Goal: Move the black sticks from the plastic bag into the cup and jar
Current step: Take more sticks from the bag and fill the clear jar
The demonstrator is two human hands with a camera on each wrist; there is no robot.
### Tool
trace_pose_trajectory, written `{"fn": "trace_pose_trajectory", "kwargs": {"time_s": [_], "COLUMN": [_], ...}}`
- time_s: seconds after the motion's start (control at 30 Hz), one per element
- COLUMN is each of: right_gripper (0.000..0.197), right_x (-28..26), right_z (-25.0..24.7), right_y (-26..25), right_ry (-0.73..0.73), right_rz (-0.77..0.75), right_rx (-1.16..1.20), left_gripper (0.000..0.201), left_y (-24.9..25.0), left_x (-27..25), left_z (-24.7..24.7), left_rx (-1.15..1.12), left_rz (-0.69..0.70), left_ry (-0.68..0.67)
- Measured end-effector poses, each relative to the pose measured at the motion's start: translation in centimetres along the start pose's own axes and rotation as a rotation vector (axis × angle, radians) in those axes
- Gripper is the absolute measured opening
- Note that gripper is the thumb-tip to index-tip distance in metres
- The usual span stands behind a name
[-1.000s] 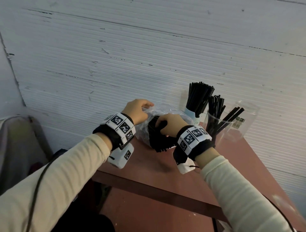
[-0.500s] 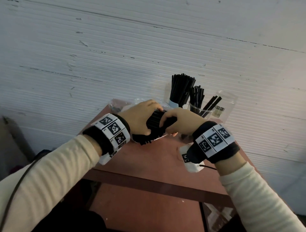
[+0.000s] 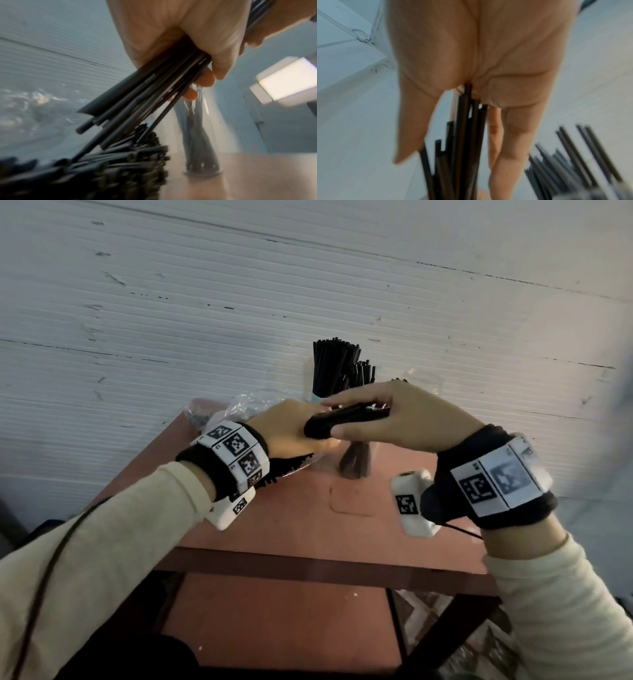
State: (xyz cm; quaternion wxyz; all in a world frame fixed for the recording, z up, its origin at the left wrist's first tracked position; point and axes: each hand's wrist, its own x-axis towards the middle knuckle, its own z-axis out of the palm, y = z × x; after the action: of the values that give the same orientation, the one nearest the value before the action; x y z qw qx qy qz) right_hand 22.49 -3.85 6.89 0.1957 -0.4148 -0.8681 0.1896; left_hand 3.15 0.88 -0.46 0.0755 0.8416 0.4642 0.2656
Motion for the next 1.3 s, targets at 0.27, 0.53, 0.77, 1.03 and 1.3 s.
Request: {"fn": "trace_pose_trajectory", "kwargs": {"time_s": [0.27, 0.53, 0.77, 1.03, 1.3], "right_gripper": [0.030, 0.022, 0.038, 0.037, 0.013], "right_x": [0.2, 1.7, 2.0, 2.3, 1.8], "right_z": [-0.6, -1.2, 1.4, 1.6, 2.0], "right_y": [-1.3, -0.8, 2.1, 2.3, 2.7], "right_ry": [0.658, 0.750, 0.351, 0.556, 0.407], "right_rz": [-0.300, -0.328, -0.143, -0.187, -0.199], "right_rx": [0.267, 0.271, -0.144, -0.072, 0.181], "left_gripper": [0.033, 0.025, 0.035, 0.005, 0.014], "left_y": [4.9, 5.8, 4.5, 5.2, 3.7], "left_x": [1.1, 2.3, 1.2, 1.9, 1.3], "left_z": [1.2, 1.4, 4.8, 3.9, 5.7], "left_rx": [-0.421, -0.716, -0.932, -0.940, -0.886], "left_rz": [-0.084, -0.137, -0.238, -0.127, -0.220], "left_ry": [0.110, 0.118, 0.013, 0.006, -0.270]}}
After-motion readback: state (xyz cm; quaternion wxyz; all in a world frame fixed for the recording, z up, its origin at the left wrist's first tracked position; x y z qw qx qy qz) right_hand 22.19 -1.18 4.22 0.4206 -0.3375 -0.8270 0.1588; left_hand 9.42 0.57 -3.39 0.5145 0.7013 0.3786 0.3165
